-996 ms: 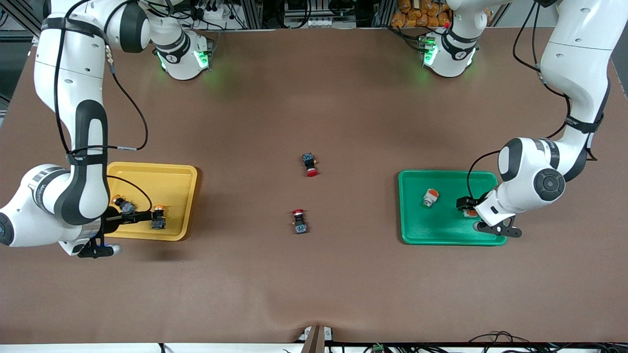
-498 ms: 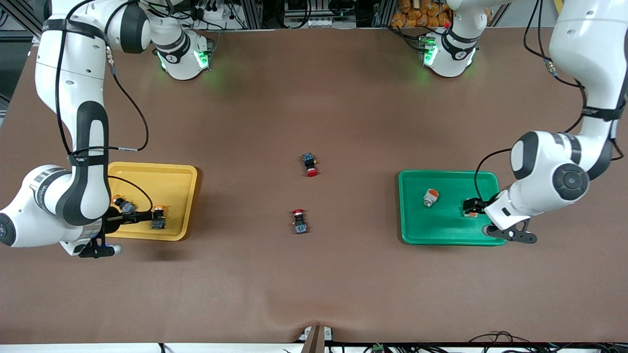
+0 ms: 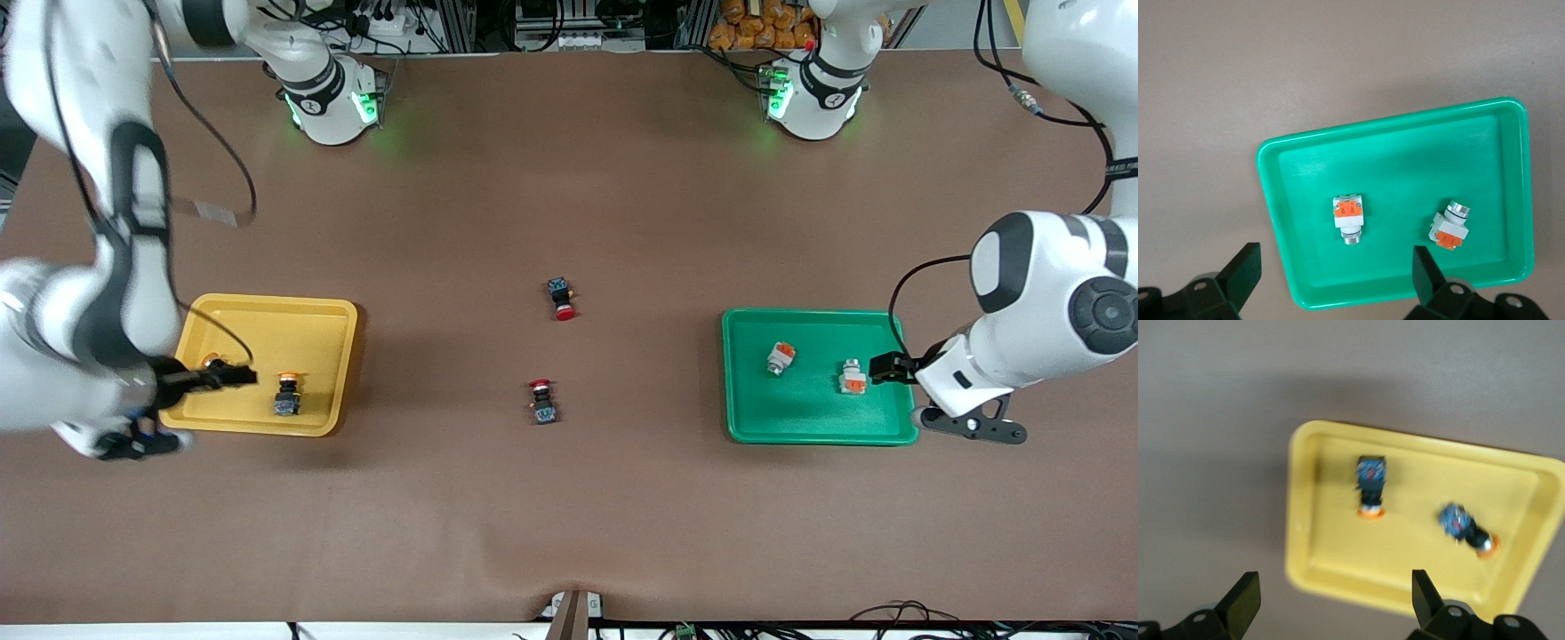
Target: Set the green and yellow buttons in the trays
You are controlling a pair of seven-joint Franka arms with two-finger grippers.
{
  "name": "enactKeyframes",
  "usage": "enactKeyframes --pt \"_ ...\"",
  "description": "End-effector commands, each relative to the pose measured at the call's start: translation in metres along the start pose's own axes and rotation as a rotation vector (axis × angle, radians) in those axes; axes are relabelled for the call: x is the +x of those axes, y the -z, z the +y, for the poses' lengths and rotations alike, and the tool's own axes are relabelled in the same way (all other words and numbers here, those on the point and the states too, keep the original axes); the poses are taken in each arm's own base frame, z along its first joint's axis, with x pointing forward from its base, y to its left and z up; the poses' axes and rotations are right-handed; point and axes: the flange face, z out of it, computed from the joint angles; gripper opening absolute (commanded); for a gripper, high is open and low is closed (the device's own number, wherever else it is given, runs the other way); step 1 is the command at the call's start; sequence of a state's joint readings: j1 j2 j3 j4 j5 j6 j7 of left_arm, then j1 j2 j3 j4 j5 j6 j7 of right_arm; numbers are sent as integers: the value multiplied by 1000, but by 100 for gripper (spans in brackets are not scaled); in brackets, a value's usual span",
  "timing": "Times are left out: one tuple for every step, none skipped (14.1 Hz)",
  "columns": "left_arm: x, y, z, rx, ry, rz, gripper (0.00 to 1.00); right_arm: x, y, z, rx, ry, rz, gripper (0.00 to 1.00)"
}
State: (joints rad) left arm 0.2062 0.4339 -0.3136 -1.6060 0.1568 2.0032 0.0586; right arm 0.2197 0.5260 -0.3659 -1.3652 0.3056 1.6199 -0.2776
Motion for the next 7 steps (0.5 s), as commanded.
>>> enactKeyframes --pt "-6 29 -1 22 -10 15 100 -16 -7 3 7 -10 -17 100" --pt "-7 36 -1 26 -8 26 100 -16 -8 4 7 -13 -20 100" --pt "-9 50 -2 33 -3 47 100 -17 -9 4 7 -15 -21 100" --pt "-11 58 0 30 4 55 100 -17 -9 5 8 -18 -22 100" --pt "-17 70 1 27 8 55 100 -18 -13 5 17 -54 -31 100" --pt "-20 76 2 20 16 47 100 -16 -15 -4 29 -73 -33 100" --pt "-23 83 6 16 19 43 100 -17 -14 -6 45 -94 -32 100"
